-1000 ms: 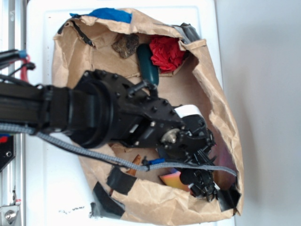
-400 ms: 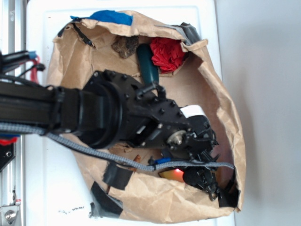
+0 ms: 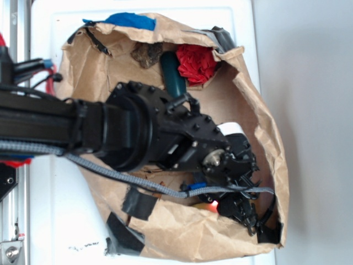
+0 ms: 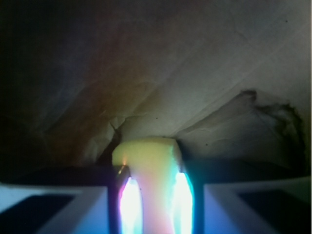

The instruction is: Grab the green sponge.

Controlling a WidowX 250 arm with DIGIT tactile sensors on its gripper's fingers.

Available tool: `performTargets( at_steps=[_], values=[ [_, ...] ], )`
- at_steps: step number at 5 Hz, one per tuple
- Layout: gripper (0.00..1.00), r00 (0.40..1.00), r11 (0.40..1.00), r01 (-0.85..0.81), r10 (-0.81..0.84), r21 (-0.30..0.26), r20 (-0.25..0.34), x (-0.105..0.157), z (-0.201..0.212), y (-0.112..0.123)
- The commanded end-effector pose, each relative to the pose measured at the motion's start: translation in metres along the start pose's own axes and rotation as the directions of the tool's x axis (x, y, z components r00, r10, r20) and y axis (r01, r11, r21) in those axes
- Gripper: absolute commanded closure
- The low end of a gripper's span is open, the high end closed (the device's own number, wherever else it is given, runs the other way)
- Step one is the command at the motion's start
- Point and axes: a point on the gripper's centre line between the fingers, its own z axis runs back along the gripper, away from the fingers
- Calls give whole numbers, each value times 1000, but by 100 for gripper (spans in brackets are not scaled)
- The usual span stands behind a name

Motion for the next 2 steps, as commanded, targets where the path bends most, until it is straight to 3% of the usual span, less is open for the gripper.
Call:
performTargets(
  at_steps=[1, 2],
  values=[
    [100, 999, 999, -34, 34, -14, 2, 8, 4, 3],
    [100, 995, 998, -57, 56, 7, 78, 13, 19, 5]
  ],
)
